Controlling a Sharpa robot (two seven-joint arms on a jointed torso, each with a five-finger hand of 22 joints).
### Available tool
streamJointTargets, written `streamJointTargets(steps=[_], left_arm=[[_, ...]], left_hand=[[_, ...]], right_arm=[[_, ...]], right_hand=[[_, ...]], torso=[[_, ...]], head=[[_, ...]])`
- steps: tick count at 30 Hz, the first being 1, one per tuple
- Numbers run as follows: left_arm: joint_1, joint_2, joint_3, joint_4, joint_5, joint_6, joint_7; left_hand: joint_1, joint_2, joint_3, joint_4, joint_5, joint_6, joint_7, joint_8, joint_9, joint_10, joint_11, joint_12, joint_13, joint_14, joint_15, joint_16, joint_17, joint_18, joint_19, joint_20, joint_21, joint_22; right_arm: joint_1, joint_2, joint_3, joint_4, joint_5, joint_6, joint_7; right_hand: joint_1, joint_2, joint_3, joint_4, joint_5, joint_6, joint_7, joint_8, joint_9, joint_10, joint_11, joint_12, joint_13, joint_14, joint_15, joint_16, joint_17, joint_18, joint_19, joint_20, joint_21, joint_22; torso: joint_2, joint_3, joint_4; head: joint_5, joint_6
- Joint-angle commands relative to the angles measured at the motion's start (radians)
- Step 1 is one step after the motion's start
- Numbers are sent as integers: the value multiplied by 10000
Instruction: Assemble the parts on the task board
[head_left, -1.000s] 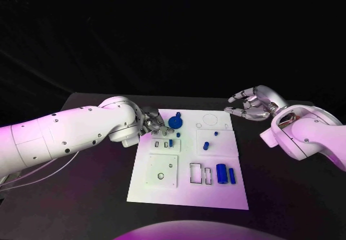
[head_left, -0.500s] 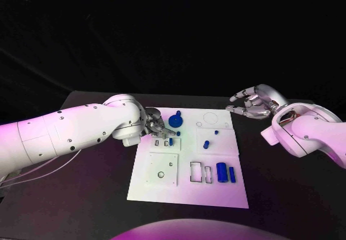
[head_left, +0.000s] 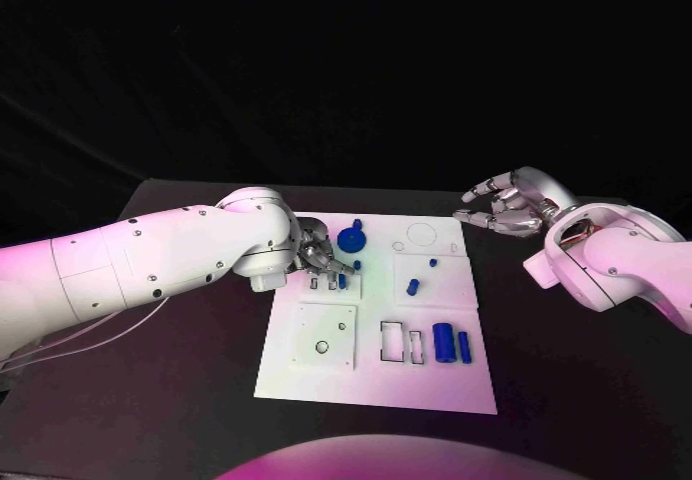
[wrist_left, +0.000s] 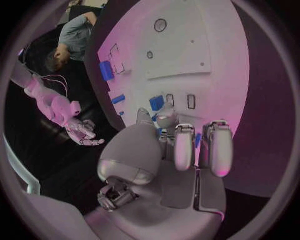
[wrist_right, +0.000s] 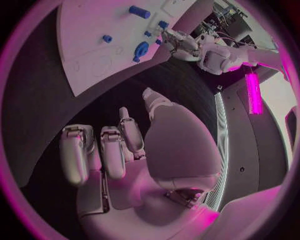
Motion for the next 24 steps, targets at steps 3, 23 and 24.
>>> streamJointTargets(steps=[3, 23, 24], left_arm=[[26, 118, -33, -47, -118, 312, -47], [27, 194, -57, -130, -54, 439, 4], [27, 200, -58, -134, -42, 438, 11]], left_hand=[[54, -41, -269, 2, 507, 41, -21, 21, 117, -31, -41, 52, 12, 941, -11, 43, 2186, -55, 445, -7, 60, 1624], [743, -80, -233, -8, 2474, 105, -115, 38, 396, -91, -118, 16, -14, 944, -71, 88, 2208, -70, 475, -57, 87, 1733], [794, -74, -227, -10, 2507, 104, -120, 38, 402, -92, -123, 13, -16, 944, -74, 90, 2210, -69, 474, -61, 85, 1733]], right_arm=[[-1, 50, 0, -27, -151, 184, -97], [-18, 144, -4, -153, -158, 208, -145], [-18, 147, -4, -158, -158, 208, -147]], right_hand=[[86, -48, 57, 3, 42, 53, 14, 43, -4, -85, 0, -34, -17, 1035, 48, 31, 2600, 206, 374, 63, -59, 2048], [78, -33, 74, 20, 85, 67, 10, 58, 0, -135, -4, -87, -78, 1022, 45, 13, 2553, 217, 347, 60, -99, 2025], [78, -31, 76, 21, 89, 67, 10, 59, 0, -136, -4, -88, -79, 1021, 45, 11, 2550, 218, 346, 60, -101, 2023]], torso=[[5, 10, -14], [-4, 15, -4], [-6, 15, -4]], head=[[0, -41], [-8, -131], [-8, -136]])
